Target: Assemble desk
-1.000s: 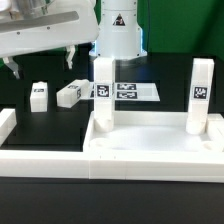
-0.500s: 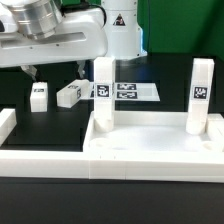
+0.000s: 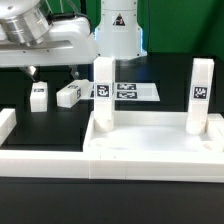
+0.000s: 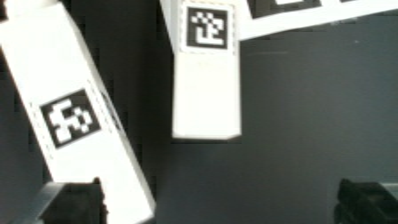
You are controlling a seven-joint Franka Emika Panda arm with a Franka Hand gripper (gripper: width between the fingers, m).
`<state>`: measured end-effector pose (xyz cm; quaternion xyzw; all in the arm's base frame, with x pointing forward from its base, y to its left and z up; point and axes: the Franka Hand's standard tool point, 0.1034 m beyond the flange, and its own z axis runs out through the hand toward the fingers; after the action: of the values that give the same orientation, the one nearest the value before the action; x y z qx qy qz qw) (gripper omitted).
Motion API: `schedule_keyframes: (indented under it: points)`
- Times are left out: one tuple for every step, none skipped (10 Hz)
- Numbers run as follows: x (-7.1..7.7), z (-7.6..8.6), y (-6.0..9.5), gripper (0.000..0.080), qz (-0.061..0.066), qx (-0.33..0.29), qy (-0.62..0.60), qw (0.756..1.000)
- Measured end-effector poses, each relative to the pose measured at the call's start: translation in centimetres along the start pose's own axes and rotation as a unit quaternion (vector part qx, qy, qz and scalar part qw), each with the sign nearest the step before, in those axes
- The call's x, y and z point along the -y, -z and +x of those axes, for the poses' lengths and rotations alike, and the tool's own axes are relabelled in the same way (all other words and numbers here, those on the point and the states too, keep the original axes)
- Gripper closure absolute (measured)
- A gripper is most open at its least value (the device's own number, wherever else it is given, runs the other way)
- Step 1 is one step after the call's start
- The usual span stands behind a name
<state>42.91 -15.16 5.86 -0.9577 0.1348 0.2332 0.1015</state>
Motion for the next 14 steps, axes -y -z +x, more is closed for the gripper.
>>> schedule_keyframes:
  points:
    - [0.2,0.1,0.1,0.0151,-0.001,-0.001,0.003,1.0]
    - [0.3,0.0,0.0,0.0151,0.001,0.009,0.003,1.0]
    - [0.3,0.0,-0.1,0.0151,0.0,0.009,0.004,1.0]
    - [0.3,-0.3,-0.2,0.0151,0.003,0.021,0.0,1.0]
    - [0.1,-0.9,-0.7,0.0151,0.014,0.068,-0.01,0.998]
    - [-0.2,-0.7,-1.1,0.0151,0.016,0.097,-0.012,0.995]
    - [0.1,-0.8,-1.1,0.0151,0.02,0.132,-0.01,0.991]
    - [0.3,-0.9,-1.3,0.0151,0.024,0.165,-0.01,0.986]
    - [0.3,-0.7,-1.6,0.0151,0.025,0.178,-0.012,0.984]
    - [0.3,-0.7,-1.9,0.0151,0.025,0.181,-0.015,0.983]
    - [0.3,-0.7,-1.9,0.0151,0.025,0.18,-0.014,0.983]
    - [0.3,-0.7,-1.9,0.0151,0.025,0.181,-0.014,0.983]
    - [0.3,-0.7,-2.0,0.0151,0.025,0.182,-0.014,0.983]
    - [0.2,-0.9,-2.5,0.0151,0.024,0.19,-0.022,0.981]
